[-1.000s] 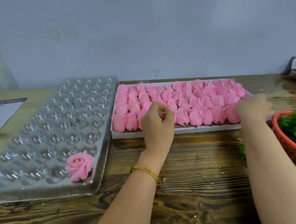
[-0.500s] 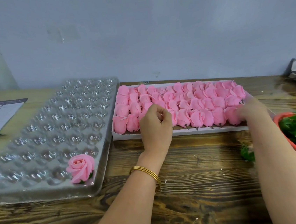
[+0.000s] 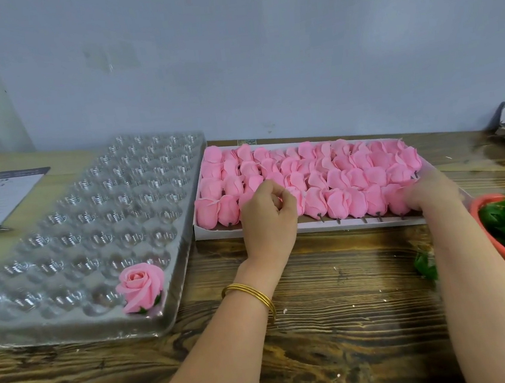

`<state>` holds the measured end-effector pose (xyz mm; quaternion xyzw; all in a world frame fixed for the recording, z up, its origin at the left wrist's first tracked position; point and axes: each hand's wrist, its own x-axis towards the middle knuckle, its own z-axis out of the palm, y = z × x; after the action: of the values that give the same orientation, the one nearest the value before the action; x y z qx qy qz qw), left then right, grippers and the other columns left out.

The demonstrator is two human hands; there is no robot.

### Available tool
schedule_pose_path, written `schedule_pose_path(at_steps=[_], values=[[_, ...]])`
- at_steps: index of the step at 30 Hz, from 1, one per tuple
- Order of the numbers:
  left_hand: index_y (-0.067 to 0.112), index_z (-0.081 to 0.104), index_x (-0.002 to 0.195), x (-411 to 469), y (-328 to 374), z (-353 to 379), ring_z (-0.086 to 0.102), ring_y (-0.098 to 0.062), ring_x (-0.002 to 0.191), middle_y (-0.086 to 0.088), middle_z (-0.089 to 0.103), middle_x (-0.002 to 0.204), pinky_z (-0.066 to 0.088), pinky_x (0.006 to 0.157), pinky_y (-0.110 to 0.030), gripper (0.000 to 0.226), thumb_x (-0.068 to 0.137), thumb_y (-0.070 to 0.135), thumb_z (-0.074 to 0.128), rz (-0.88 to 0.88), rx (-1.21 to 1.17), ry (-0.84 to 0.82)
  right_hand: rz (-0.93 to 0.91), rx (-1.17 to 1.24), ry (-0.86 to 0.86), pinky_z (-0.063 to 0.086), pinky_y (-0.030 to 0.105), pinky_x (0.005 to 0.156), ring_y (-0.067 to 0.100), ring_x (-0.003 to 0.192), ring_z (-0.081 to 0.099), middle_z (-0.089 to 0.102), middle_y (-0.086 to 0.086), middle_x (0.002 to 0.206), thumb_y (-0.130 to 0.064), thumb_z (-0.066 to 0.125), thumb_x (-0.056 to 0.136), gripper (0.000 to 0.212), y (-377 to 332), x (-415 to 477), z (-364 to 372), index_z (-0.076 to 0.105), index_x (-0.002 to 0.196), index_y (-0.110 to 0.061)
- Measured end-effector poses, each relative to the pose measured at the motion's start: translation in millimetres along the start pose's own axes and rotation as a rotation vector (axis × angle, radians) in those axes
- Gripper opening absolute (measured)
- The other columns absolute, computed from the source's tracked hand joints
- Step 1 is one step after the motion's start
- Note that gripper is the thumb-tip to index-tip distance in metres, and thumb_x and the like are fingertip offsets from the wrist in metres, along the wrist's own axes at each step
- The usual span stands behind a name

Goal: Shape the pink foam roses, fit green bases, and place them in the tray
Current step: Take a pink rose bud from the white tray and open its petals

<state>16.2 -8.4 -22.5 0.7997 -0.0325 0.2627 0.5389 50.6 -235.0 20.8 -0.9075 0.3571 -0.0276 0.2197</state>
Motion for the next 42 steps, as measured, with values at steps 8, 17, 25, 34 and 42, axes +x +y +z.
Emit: schedule_pose_path(at_steps=[8,17,25,34,42], values=[[0.012,0.061,0.079,1,-1,-1,0.049,-0.006,0.051,0.0,0.055,0.056,0.043,0.054,-0.012,0.015,0.092,0.006,0.06,0.012,0.005,-0.003,-0.048,-0.126,0.017,0.042,0.041,0.083,0.037,0.101,0.052,0.053,0.021,0.096,-0.011,0.06,0.088,0.026,1,12,5,0.053,0.107,0.006],[0.022,0.058,0.071,-1,-4,-2,0.048,-0.004,0.051,0.014,0.048,0.054,0.033,0.052,-0.013,0.017,0.082,0.012,0.067,0.031,0.069,-0.088,-0.163,-0.131,0.139,0.04,0.039,0.085,0.033,0.089,0.051,0.05,0.018,0.084,-0.004,0.042,0.095,0.023,-1,19,3,0.058,0.106,0.007],[0.022,0.06,0.069,-1,-4,-3,0.05,-0.005,0.053,0.014,0.048,0.051,0.039,0.056,-0.02,0.017,0.076,0.01,0.068,0.024,0.069,-0.137,-0.239,0.057,0.231,0.041,0.046,0.098,0.044,0.11,0.053,0.055,0.029,0.108,0.004,0.042,0.091,0.017,-9,0,-6,0.054,0.102,0.007],[0.027,0.057,0.065,-1,-5,-5,0.047,-0.003,0.05,0.014,0.046,0.049,0.036,0.055,-0.018,0.024,0.076,0.01,0.069,0.034,0.076,-0.176,-0.357,0.347,0.172,0.037,0.037,0.072,0.039,0.093,0.053,0.053,0.025,0.094,0.013,0.041,0.079,0.014,-30,-39,-1,0.049,0.078,0.002],[0.033,0.053,0.067,0,-6,-4,0.052,0.0,0.057,0.016,0.05,0.056,0.034,0.054,-0.008,0.03,0.081,0.009,0.065,0.032,0.012,-0.148,-0.581,0.693,-0.129,0.029,0.028,0.059,0.016,0.062,0.032,0.033,0.002,0.067,0.009,0.043,0.088,0.03,-49,-91,25,0.035,0.069,-0.013]])
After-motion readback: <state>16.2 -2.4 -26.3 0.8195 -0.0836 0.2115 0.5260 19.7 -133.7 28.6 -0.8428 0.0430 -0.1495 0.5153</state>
